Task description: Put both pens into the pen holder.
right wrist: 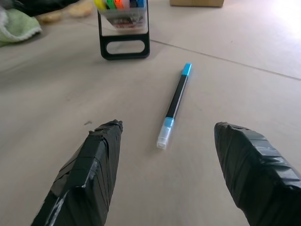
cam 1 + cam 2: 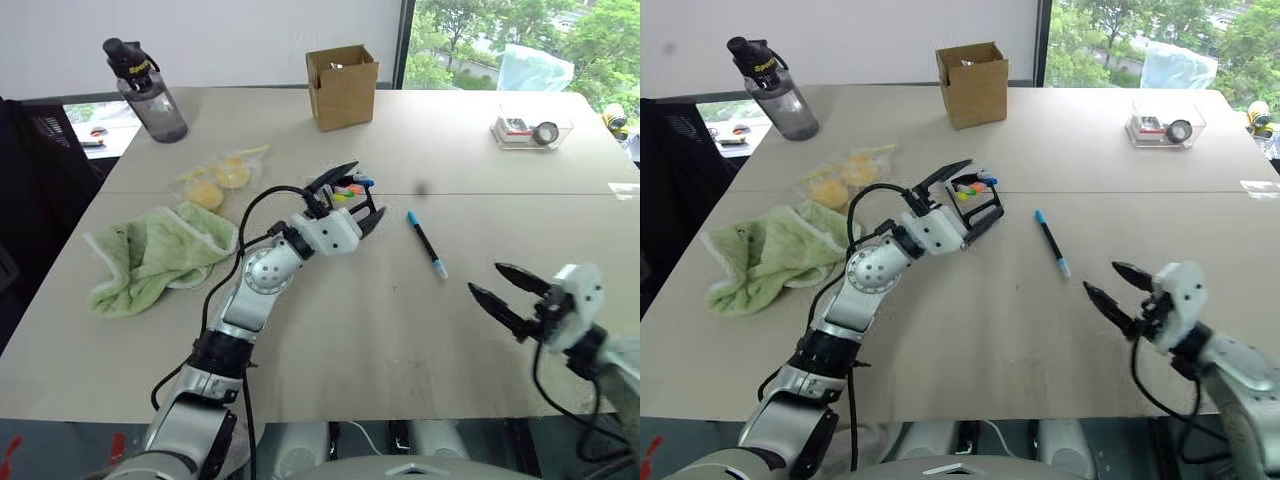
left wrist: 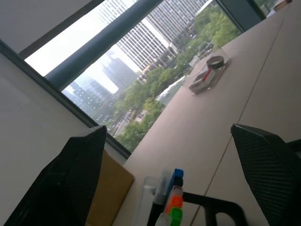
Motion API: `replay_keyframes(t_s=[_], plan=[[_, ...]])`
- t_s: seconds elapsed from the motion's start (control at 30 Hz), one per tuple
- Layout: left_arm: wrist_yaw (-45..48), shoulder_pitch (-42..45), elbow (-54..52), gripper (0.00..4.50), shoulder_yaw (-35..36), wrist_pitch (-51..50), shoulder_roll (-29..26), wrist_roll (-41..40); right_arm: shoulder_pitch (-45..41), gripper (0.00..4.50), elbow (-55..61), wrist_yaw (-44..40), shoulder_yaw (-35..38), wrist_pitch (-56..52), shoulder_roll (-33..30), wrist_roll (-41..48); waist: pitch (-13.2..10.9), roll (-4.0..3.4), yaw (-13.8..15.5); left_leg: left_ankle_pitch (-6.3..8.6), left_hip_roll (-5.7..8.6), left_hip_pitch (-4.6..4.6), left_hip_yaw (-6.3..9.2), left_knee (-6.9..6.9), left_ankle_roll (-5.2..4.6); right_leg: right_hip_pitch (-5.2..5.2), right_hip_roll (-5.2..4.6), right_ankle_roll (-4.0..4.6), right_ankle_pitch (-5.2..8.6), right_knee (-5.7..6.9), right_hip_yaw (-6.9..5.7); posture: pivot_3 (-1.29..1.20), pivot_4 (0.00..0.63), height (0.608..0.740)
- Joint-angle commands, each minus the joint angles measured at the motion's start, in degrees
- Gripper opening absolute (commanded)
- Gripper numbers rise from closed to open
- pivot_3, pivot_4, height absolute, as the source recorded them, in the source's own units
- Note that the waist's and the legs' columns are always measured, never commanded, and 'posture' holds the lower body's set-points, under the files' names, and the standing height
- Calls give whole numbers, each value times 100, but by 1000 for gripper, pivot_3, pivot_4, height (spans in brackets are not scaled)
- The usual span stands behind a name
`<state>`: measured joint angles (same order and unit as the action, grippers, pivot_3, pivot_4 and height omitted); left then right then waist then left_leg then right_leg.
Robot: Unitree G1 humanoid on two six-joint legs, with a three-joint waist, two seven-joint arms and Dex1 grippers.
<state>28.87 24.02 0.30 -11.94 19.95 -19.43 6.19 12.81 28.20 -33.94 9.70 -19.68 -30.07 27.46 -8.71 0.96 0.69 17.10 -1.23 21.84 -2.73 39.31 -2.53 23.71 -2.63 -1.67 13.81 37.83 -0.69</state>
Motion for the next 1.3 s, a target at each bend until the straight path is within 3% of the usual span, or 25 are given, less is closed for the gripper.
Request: replay_keyframes(t_s=[0.03,0.17,0.3,0.5,0.6,0.7,0.77,1.0,1.17,1.3], plan=[[981,-296,-670,4450,-111,-534,-197,-1195,-282,3350,-364,433,-391,124,246,-600,1,-1,6,-1,0,-1,0,1,2,0,0,0,0,1,-1,0,150,736],[2185,-823,-1386,4450,-180,-2021,-854,-2512,-888,3350,-1181,1140,-949,302,613,-1611,-1,-7,-2,-1,3,-4,-3,4,1,-1,5,1,1,3,2,0,150,736],[2618,-1142,-1763,4450,136,-3021,-1369,-3355,-1238,3350,-1590,1358,-1191,170,883,-1913,-3,-7,-64,8,-1,-7,-3,5,-15,0,40,1,2,6,9,0,150,736],[2935,-1317,-1866,4450,587,-3759,-1926,-3819,-1329,3350,-1460,1493,-1124,-381,1190,-1784,0,-5,-125,8,-2,-12,1,5,-14,-3,44,2,2,10,14,0,150,736],[2913,-1306,-1864,4500,677,-3936,-2001,-3783,-1213,2397,-1359,1295,-1250,-401,987,-1918,1,-4,-127,8,-2,-10,0,5,-14,-2,44,2,2,7,15,0,150,736],[2925,-1275,-1852,4500,650,-4014,-1972,-3750,-1194,1096,-1313,1305,-1257,-395,951,-1935,1,-4,-103,8,-1,-8,5,5,-15,-2,43,2,2,6,10,0,150,736],[2885,-1231,-1831,4500,621,-4055,-1891,-3749,-1212,43,-1312,1329,-1287,-264,907,-2036,1,-4,-101,8,-1,-8,4,5,-14,-2,42,2,2,6,11,0,150,736],[2125,-1131,-1588,4500,536,-4417,-961,-3795,-1252,15,-1280,1473,-1064,19,1089,-1952,2,0,-70,8,3,-8,3,8,-15,-5,41,2,2,5,13,0,150,736],[1054,-1039,-1485,4500,841,-5254,123,-4442,-1277,15,-832,1180,-223,372,1423,-849,0,-2,-67,8,2,0,6,7,-15,-1,41,1,1,5,13,0,150,736],[646,-775,-1358,4500,1371,-5514,810,-5201,-1121,15,-254,459,-128,509,1432,51,-1,-1,-80,8,0,-2,10,6,-16,-1,41,0,1,7,11,0,150,736]])
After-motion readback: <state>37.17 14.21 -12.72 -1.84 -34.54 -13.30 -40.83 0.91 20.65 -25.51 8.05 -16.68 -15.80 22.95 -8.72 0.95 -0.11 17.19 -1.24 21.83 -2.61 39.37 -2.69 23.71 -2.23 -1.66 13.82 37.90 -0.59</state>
